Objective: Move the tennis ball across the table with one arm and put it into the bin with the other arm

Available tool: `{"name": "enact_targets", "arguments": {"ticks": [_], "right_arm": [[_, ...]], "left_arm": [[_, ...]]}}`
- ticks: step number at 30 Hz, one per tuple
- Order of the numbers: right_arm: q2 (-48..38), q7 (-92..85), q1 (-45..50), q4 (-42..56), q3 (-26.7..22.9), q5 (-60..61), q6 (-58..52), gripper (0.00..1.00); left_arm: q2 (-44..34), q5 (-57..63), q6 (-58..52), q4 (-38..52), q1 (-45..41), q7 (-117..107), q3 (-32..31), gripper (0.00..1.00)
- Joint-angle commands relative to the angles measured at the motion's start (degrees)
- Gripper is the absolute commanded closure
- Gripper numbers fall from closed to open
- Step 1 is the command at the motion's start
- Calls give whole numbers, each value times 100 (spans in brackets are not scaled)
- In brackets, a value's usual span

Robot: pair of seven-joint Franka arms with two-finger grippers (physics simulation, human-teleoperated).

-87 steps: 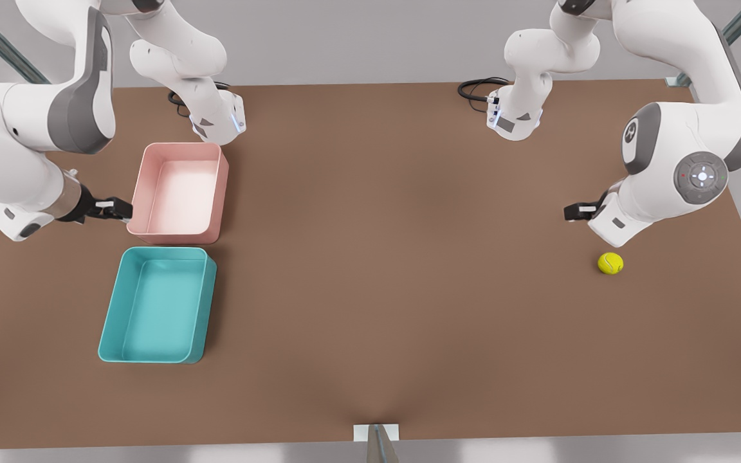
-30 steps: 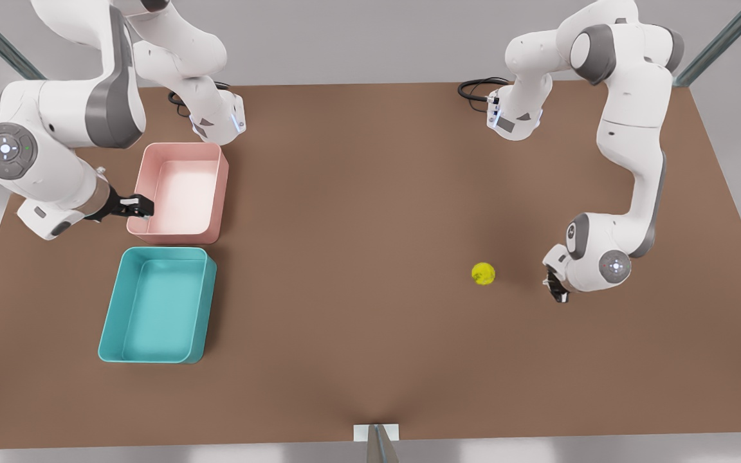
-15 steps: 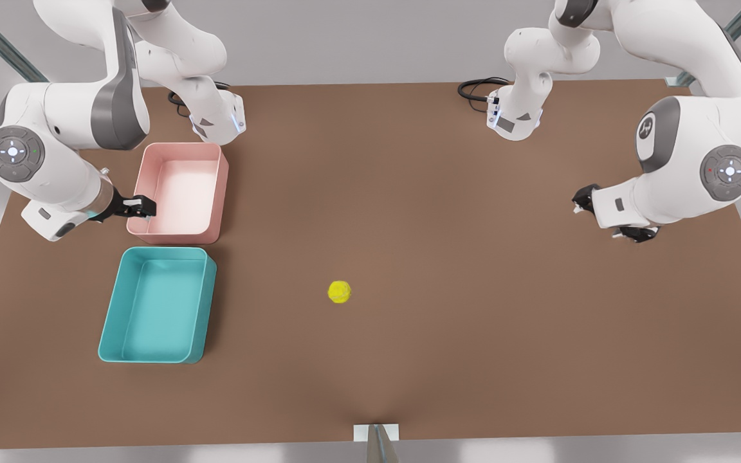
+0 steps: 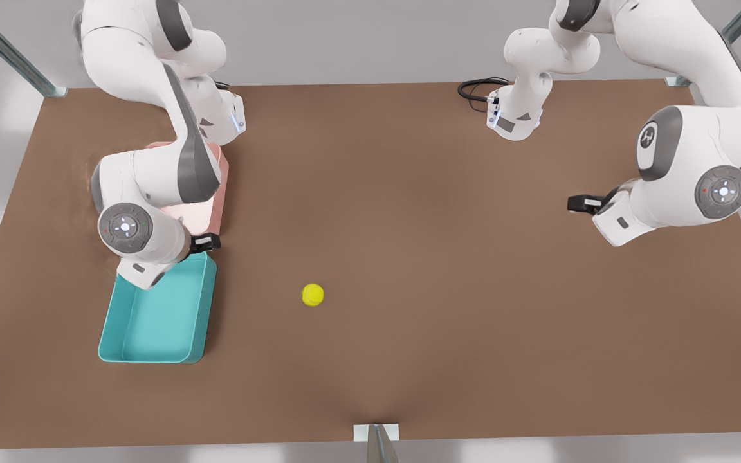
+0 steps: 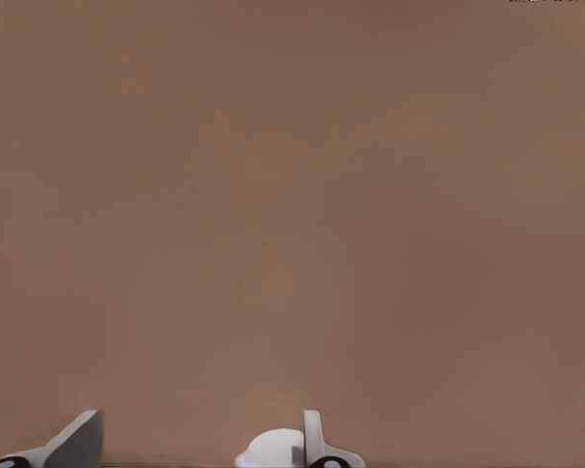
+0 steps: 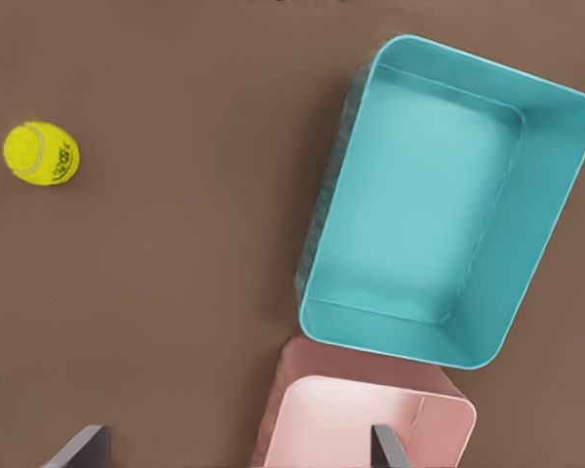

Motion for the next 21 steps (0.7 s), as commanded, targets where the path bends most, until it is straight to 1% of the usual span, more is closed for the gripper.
{"name": "enact_targets", "arguments": {"ticks": [1,2,3,4,5,8,11,14,18,21], "right_arm": [[620,1107,514,242,4,156,1141,0],[822,1152,558,242,4,252,1722,0],[1086,1765,567,277,4,735,2391,0],[1289,2389,847,260,-4,736,2892,0],[1491,2769,963,260,-5,728,3297,0],[1957,2787,927,163,-5,789,4141,0],[2273,2778,813,172,-13,1422,4501,0],[2379,2699,804,145,-22,1404,4616,0],[2291,2532,831,-338,-40,1097,4625,0],[1975,2365,840,-742,-48,1018,4607,0]], "left_arm": [[-11,-25,-126,-1,0,-2006,1,0],[-28,-51,-134,-1,18,-2006,1,0],[-28,-51,-178,-1,18,-2015,1,0],[-28,-69,-249,-1,18,-2015,1,0],[-28,-104,-319,-1,27,-2015,1,0],[-72,-183,-547,60,27,-2050,-17,0],[-64,-174,-521,60,35,-2032,1,0],[-64,-210,-512,69,35,-2032,-8,0],[-55,-271,-512,60,35,-2032,-8,0],[-46,-271,-521,51,35,-2024,-8,0]]}}
